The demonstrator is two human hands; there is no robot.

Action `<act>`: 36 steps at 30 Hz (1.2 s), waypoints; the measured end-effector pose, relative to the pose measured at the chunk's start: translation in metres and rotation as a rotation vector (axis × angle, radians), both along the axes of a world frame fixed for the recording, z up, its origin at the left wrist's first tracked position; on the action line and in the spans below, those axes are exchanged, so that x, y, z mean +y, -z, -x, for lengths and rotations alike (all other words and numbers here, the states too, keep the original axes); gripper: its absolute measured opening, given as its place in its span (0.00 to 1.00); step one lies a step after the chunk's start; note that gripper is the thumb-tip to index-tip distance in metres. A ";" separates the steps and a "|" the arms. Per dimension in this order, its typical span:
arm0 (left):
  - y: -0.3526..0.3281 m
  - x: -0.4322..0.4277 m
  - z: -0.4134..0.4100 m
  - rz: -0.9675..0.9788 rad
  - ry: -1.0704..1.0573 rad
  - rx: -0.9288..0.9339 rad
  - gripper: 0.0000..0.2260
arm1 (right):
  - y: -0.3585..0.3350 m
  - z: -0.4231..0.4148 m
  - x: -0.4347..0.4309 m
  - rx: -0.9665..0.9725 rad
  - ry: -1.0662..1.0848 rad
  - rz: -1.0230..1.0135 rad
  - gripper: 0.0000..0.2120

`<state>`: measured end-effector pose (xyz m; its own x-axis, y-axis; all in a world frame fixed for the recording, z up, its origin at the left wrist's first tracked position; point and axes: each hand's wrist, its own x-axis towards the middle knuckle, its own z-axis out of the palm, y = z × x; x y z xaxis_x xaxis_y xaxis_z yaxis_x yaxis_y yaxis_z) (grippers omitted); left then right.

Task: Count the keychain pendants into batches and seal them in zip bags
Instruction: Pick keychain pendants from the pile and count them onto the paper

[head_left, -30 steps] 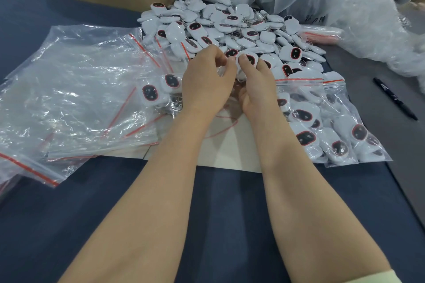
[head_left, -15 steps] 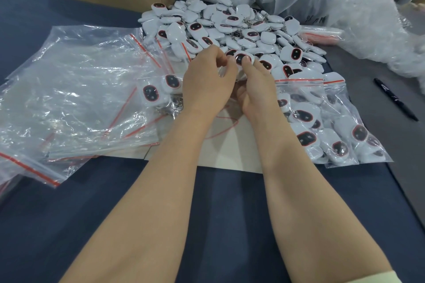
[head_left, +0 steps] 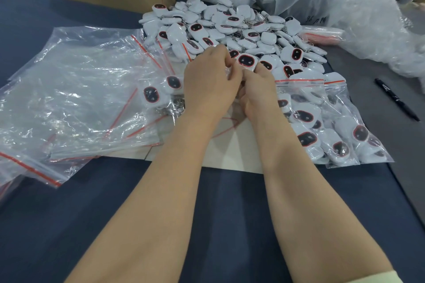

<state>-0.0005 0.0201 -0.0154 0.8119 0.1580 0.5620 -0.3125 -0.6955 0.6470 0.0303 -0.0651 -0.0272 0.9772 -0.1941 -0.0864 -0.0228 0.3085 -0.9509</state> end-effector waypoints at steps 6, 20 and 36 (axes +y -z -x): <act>-0.002 0.004 0.000 -0.093 -0.046 0.160 0.10 | 0.000 -0.006 -0.001 -0.028 0.098 0.188 0.10; -0.014 0.005 -0.001 0.447 -0.066 0.114 0.04 | -0.045 0.018 -0.012 -0.010 -0.284 0.697 0.07; -0.015 0.004 0.001 0.409 -0.058 0.095 0.03 | -0.046 0.017 0.001 -0.030 -0.295 0.697 0.07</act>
<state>-0.0013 0.0239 -0.0002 0.8403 0.3995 0.3663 -0.2057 -0.3901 0.8975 0.0138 -0.0640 0.0184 0.9970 0.0759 -0.0119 0.0178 -0.3792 -0.9251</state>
